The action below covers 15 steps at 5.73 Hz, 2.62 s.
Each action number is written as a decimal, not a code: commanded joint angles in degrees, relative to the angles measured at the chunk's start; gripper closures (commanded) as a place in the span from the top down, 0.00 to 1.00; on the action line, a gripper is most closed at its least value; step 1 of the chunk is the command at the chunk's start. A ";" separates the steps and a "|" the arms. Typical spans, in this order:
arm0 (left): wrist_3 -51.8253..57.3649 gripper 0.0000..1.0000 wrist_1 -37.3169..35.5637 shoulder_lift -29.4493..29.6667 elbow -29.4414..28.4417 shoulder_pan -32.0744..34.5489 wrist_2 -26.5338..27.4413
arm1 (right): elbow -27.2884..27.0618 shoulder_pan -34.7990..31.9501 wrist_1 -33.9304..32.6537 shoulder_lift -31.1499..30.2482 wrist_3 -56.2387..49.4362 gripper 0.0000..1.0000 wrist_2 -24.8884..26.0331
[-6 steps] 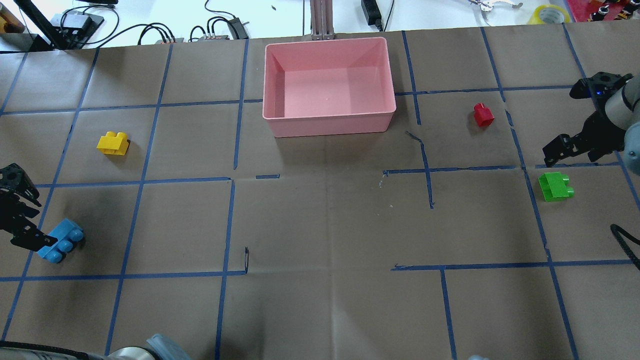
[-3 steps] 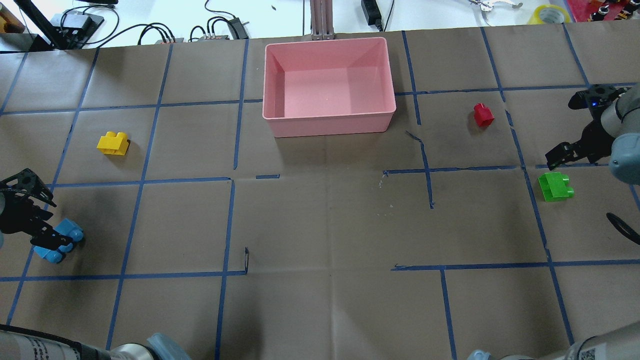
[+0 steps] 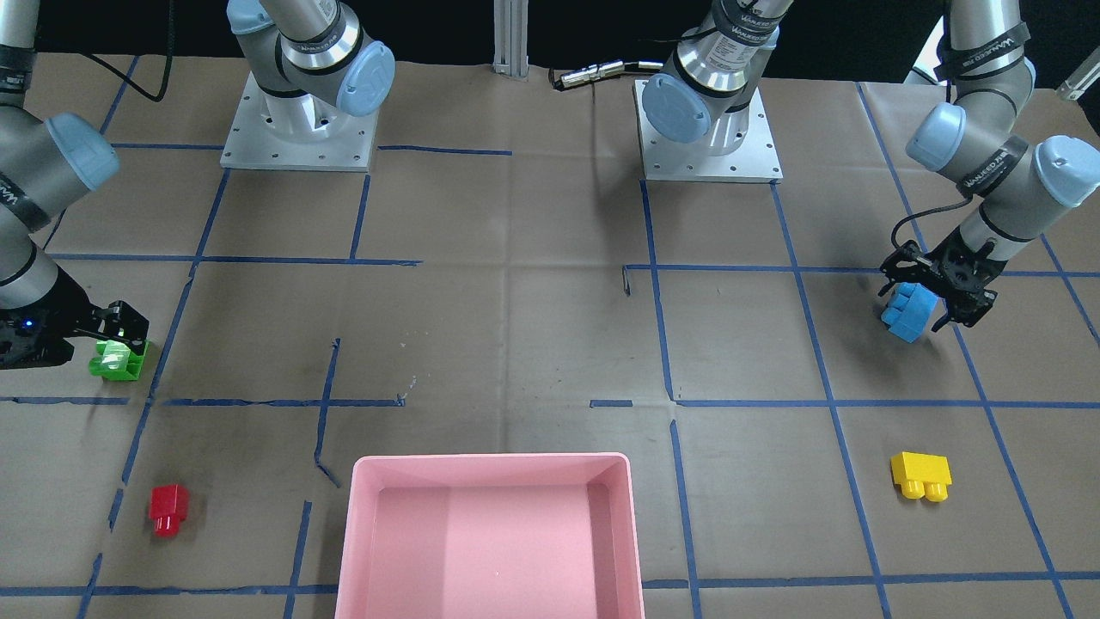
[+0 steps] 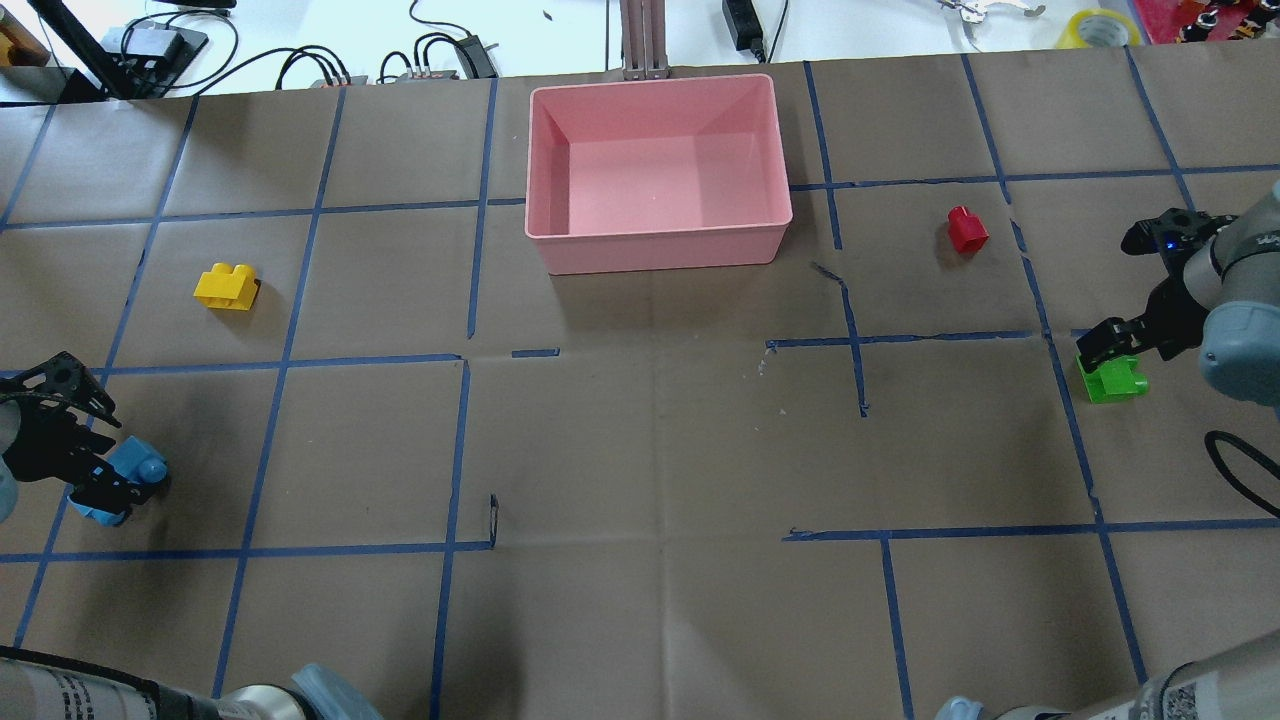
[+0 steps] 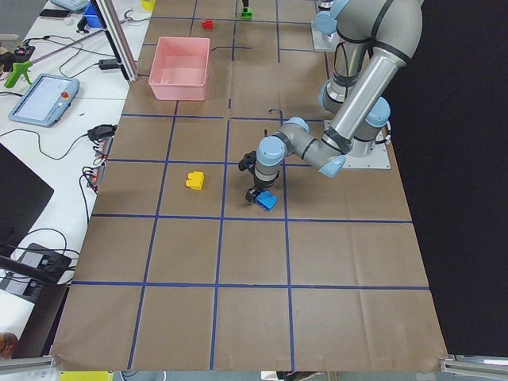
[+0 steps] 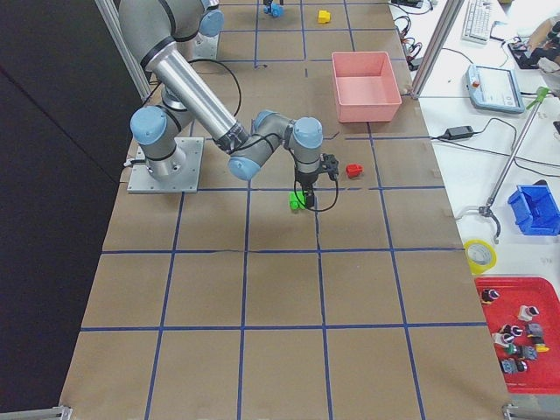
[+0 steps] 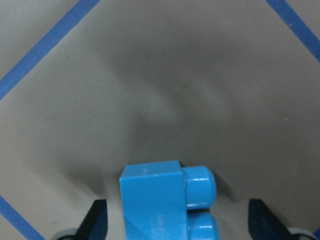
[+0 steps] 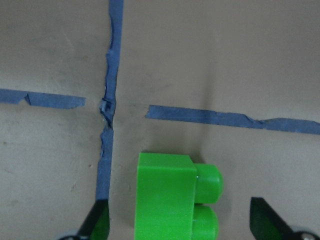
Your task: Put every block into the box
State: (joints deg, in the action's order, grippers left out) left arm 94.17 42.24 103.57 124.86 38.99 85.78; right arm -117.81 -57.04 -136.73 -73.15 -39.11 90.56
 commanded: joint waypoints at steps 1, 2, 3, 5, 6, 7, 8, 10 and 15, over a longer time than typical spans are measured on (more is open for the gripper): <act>1.54 0.99 0.03 0.14 0.12 -1.20 -0.08 | -0.23 0.09 -0.12 1.42 -0.08 1.00 0.32; 1.54 0.99 0.03 0.06 0.82 -1.11 -0.17 | -0.23 0.18 -0.47 2.22 -0.26 1.00 0.41; 1.28 0.99 -0.14 0.14 1.70 -1.11 -1.57 | -0.23 0.53 -0.47 2.31 -0.35 1.00 0.41; 1.45 0.99 -0.23 0.05 1.70 -1.11 -1.67 | -0.31 0.71 -0.47 2.31 -0.35 0.99 0.32; 1.46 0.91 -0.23 0.05 1.62 -1.11 -1.67 | -0.31 0.71 -0.47 2.31 -0.26 0.86 0.14; 1.54 0.79 -0.23 0.05 1.36 -1.11 -1.58 | -0.23 0.71 -0.47 2.31 -0.26 0.76 -0.21; 1.54 0.65 -0.23 0.05 1.18 -1.11 -1.49 | -0.23 0.71 -0.47 2.31 -0.26 0.59 -0.21; 1.54 0.36 -0.93 -0.03 1.00 -1.11 -1.32 | 0.21 0.62 0.57 1.53 0.00 0.15 0.58; -8.33 0.07 18.62 -2.85 -22.26 5.70 -2.54 | 19.05 -3.83 26.02 -4.89 8.06 0.09 -0.29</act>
State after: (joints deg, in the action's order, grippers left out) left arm 90.28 50.95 100.80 112.35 41.25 83.60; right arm -104.23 -58.49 -116.38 -77.58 -33.84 90.55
